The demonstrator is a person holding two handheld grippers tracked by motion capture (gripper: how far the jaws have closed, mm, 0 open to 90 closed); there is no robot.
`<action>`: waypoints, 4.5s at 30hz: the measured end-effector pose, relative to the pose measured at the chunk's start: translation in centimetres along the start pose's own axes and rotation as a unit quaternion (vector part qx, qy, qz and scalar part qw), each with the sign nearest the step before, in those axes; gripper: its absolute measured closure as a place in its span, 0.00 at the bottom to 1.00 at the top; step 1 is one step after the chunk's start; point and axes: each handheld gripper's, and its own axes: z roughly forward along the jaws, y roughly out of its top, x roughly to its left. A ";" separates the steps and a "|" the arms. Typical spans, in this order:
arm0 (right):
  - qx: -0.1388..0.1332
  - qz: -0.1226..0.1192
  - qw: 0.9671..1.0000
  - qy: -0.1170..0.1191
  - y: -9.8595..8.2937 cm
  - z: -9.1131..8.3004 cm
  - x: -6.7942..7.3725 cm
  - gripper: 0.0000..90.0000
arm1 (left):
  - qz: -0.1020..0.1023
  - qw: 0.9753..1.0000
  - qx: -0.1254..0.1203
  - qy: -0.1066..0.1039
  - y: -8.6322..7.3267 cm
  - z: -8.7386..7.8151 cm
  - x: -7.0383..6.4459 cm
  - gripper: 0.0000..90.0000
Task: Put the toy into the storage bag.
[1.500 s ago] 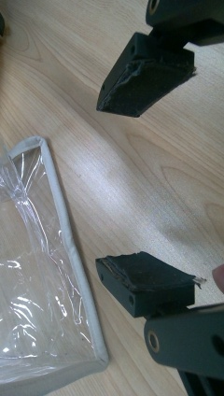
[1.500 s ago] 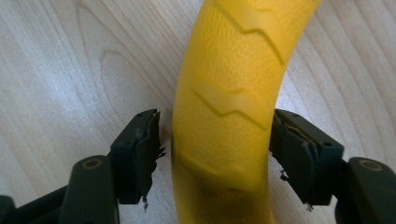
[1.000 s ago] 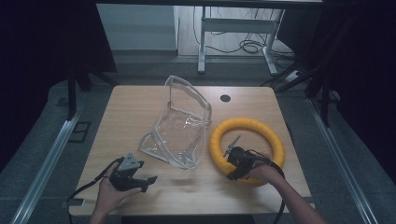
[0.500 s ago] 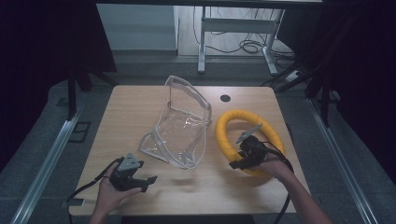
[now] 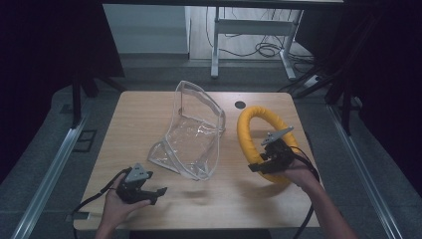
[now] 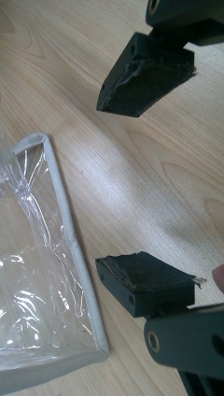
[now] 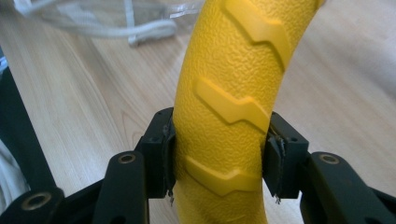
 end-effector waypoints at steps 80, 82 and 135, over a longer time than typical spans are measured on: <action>-0.312 0.031 0.945 0.089 5.6 -7.4 1.9 0.56 | 0.001 1.000 0.002 -0.001 0.0 0.3 -0.1 0.24; -0.314 0.032 0.945 0.091 5.7 -7.5 1.9 0.56 | 0.001 1.000 0.002 0.000 0.0 0.3 -0.1 0.24; -0.398 -0.049 0.904 0.149 13.2 -11.0 8.3 0.56 | 0.003 1.000 0.008 -0.004 -0.1 0.5 -0.1 0.24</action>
